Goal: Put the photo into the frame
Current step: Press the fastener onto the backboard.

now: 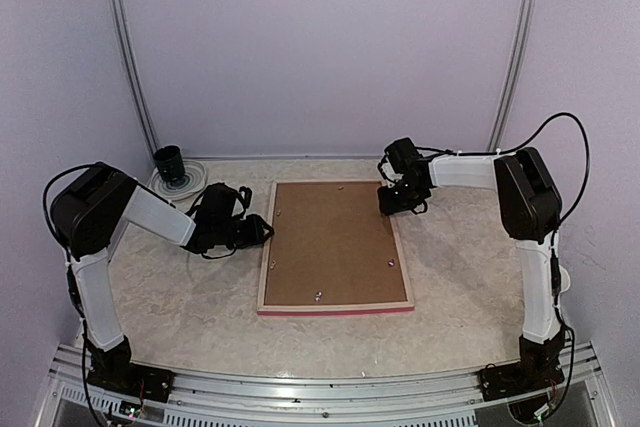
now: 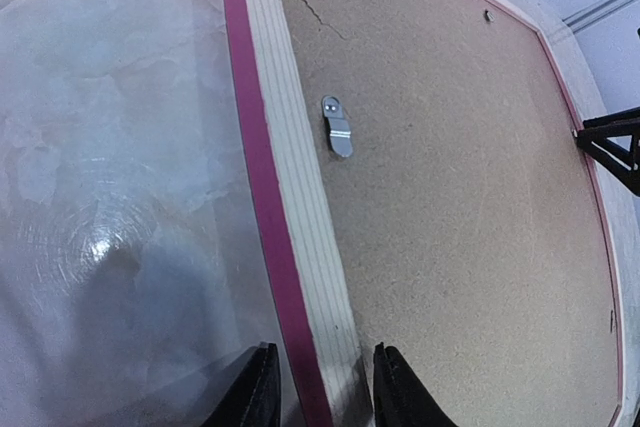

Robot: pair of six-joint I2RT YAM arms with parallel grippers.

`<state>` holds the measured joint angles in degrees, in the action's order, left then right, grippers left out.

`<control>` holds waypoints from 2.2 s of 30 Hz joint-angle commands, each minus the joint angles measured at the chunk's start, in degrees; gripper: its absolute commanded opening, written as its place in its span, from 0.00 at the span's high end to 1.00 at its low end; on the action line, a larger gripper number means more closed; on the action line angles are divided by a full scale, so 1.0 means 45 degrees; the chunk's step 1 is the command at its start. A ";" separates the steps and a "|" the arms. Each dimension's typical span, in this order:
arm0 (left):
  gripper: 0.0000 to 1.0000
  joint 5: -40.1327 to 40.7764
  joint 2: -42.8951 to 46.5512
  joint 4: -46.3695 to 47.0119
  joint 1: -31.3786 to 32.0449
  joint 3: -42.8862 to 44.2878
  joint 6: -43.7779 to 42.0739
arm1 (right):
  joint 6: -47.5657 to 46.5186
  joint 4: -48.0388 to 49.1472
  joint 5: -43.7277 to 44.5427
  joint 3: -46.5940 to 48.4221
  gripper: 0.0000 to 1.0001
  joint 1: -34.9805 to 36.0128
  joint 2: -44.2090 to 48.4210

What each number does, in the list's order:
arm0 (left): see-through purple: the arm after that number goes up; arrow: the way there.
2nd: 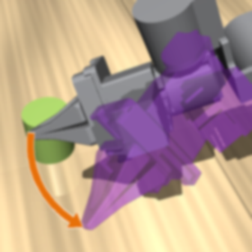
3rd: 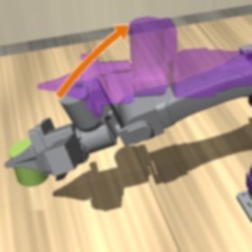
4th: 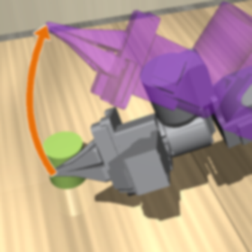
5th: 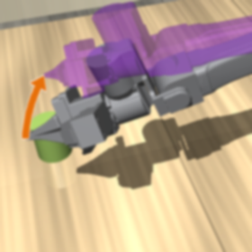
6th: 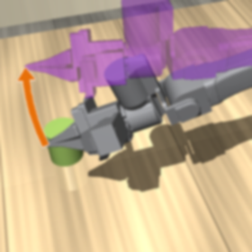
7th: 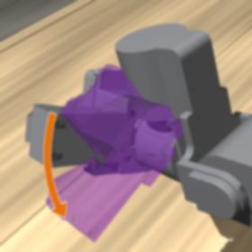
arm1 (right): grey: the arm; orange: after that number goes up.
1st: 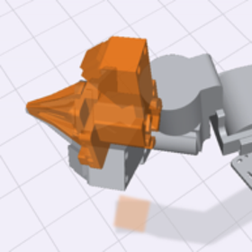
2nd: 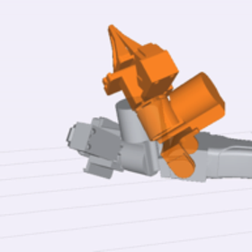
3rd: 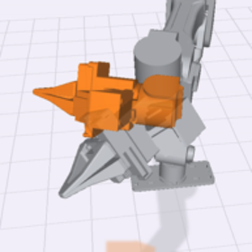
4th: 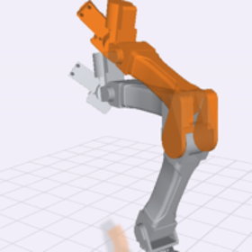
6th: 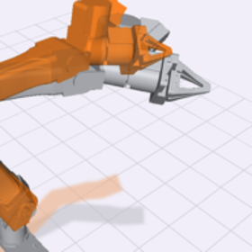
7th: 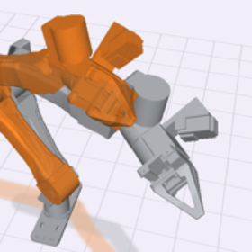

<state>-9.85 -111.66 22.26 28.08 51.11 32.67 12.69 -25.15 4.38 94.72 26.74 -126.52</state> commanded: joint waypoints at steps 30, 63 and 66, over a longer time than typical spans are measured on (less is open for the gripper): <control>0.68 -0.0134 -0.1108 -0.2369 0.0089 -0.0162 -0.0189 | -0.0305 -0.0449 0.1702 0.0620 0.71 0.0165 -0.0718; 0.68 -0.0385 -0.0872 -0.2095 0.0265 -0.0347 -0.0037 | 0.0849 -0.1155 -0.2427 -0.6009 0.35 0.0690 0.5934; 0.68 -0.0403 -0.0852 -0.2076 0.0265 -0.0357 -0.0013 | 0.0930 -0.1216 -0.2557 -0.6358 0.34 0.1068 0.5897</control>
<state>-10.28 -112.55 22.35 28.25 52.05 32.49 15.90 -29.21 -4.47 68.12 29.12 -101.49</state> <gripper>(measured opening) 0.321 0.655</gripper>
